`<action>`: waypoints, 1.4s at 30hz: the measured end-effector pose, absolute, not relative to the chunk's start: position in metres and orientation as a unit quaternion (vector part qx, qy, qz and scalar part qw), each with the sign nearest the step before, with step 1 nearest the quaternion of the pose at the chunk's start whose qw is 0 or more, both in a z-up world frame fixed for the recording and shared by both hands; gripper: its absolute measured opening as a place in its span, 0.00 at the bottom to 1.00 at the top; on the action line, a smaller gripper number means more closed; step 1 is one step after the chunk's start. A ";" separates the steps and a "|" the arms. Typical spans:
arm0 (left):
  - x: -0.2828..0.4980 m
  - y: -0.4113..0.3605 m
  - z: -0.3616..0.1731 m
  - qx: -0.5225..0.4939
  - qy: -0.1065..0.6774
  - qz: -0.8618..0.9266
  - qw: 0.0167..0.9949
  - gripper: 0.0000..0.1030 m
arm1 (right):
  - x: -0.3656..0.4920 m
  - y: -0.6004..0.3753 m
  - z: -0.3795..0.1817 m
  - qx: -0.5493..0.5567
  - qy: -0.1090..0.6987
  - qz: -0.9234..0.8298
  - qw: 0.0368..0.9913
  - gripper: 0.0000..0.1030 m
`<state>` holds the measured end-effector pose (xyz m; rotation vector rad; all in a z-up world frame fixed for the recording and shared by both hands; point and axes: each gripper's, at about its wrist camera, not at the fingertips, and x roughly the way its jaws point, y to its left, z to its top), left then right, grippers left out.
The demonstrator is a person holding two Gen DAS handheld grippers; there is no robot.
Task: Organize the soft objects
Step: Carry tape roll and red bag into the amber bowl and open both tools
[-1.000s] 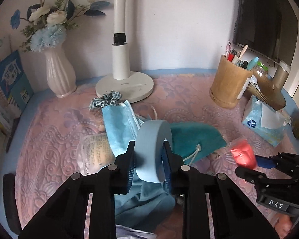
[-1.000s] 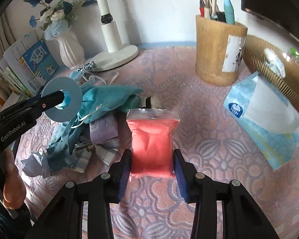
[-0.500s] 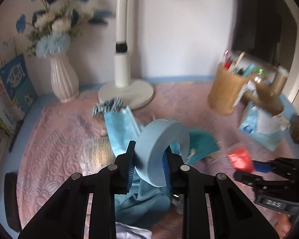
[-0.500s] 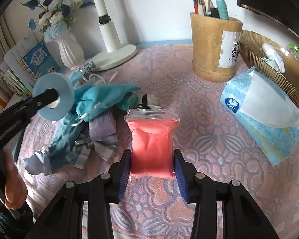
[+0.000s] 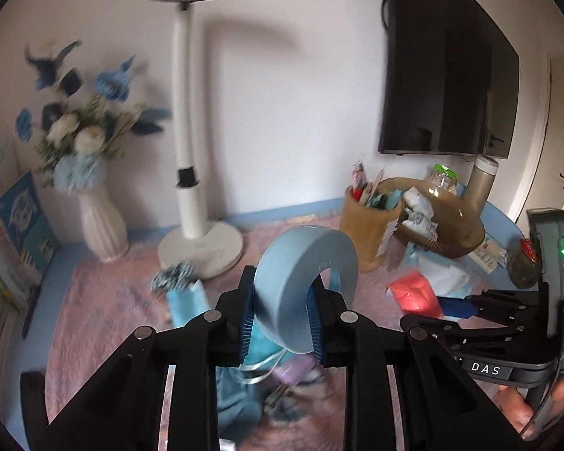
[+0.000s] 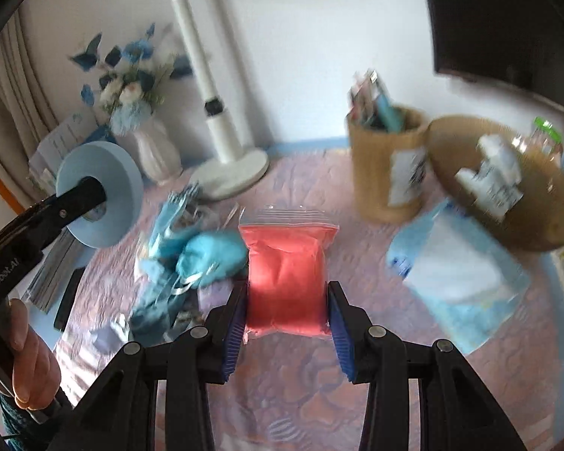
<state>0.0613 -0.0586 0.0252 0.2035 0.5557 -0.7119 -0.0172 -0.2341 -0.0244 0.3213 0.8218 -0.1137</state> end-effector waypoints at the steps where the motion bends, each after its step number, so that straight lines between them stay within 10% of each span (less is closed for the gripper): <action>1: 0.064 -0.069 0.029 0.101 0.267 -0.347 0.893 0.21 | -0.017 -0.240 -0.019 0.154 0.392 -0.062 0.905 0.39; 37: 0.086 -0.355 0.015 0.184 0.294 -0.438 0.830 0.25 | -0.008 -0.465 -0.018 0.243 0.367 -0.272 0.856 0.39; 42: 0.086 -0.354 0.016 0.172 0.287 -0.439 0.834 0.86 | -0.013 -0.474 -0.018 0.244 0.359 -0.279 0.857 0.70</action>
